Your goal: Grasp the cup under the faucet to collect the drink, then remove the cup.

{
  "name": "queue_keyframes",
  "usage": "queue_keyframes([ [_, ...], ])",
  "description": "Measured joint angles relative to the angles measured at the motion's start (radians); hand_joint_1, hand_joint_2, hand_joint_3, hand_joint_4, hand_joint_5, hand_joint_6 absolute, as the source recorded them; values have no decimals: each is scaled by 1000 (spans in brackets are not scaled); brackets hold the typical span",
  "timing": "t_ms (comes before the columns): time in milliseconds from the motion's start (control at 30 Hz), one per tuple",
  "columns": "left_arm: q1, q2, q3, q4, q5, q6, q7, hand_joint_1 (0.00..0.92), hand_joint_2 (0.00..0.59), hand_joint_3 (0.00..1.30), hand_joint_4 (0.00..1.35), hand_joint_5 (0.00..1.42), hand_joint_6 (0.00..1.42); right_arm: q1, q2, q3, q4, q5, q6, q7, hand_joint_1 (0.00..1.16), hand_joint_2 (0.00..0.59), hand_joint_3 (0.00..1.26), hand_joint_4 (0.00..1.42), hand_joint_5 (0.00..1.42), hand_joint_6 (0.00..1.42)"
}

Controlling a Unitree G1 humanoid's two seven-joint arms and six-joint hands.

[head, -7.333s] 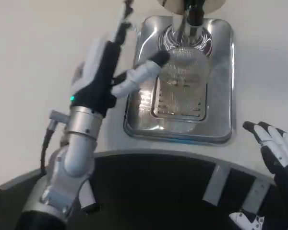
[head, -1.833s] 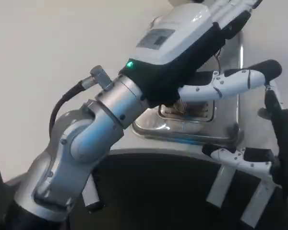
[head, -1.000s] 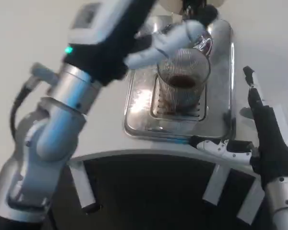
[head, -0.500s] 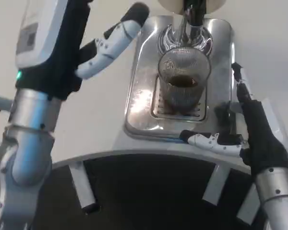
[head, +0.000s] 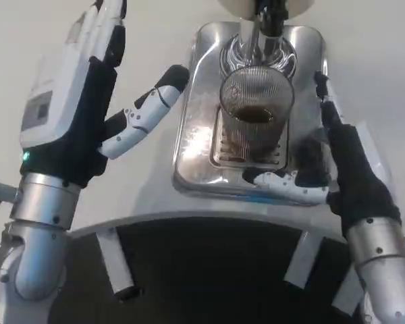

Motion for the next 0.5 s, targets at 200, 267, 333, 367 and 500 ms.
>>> queue_keyframes([
  [200, 7, 0, 0, 9, -1, -1, 0, 0, 236, 0, 0, 0, 0, -17, -16, 6, 15, 21, 0, 6, 1072, 123, 0, 0, 3, 129],
  [267, 7, 0, 0, 12, -1, -3, 0, 0, 236, 0, 0, 0, 0, -19, -18, 6, 21, 21, 0, 7, 1074, 124, 0, 0, 3, 129],
  [333, 7, 0, 0, 15, -2, -3, 0, 0, 236, 0, 0, 0, 0, -20, -19, 7, 24, 21, 0, 7, 1076, 121, 0, 0, 3, 129],
  [367, 7, 0, 0, 18, -2, -3, 0, 0, 236, 0, 0, 0, 0, -22, -18, 7, 27, 22, 0, 6, 1077, 119, 0, 0, 3, 129],
  [500, 7, 0, 0, 24, -3, -4, 0, 0, 236, 0, 0, 0, 0, -42, -9, 5, 49, 36, 0, -4, 1081, 114, 0, 0, 3, 129],
])
